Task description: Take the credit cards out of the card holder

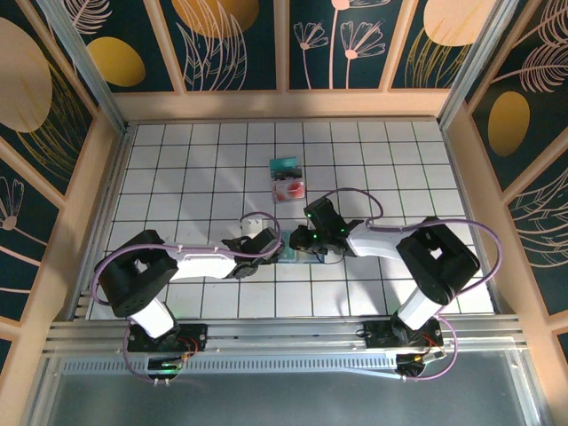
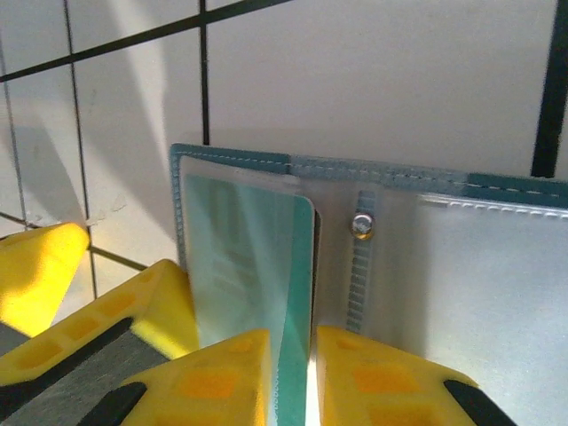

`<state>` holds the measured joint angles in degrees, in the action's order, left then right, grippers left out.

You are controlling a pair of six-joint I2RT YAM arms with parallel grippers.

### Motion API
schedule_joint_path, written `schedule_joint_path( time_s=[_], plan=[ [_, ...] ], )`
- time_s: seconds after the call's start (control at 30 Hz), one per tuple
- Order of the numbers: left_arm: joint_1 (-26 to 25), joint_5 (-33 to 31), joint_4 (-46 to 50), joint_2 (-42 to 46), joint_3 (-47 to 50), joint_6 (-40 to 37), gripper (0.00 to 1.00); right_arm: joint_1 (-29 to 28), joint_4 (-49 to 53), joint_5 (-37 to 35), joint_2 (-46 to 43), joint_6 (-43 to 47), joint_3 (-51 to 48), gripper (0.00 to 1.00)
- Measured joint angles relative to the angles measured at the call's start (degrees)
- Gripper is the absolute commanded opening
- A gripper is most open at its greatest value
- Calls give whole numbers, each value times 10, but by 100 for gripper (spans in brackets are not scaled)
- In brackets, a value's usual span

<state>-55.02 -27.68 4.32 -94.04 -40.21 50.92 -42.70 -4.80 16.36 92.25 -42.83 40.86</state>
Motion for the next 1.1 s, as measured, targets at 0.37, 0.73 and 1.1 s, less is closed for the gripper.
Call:
schedule_joint_path(
  time_s=[0.37, 0.73, 1.1],
  plan=[
    [2, 0, 0, 0, 0, 0, 94, 5, -36, 26, -21, -1, -15, 20],
    [2, 1, 0, 0, 0, -1, 94, 7, -94, 60, 9, -13, -28, 26],
    [2, 3, 2, 0, -2, 0, 99, 26, -149, 93, 5, -28, -66, 21]
  ],
)
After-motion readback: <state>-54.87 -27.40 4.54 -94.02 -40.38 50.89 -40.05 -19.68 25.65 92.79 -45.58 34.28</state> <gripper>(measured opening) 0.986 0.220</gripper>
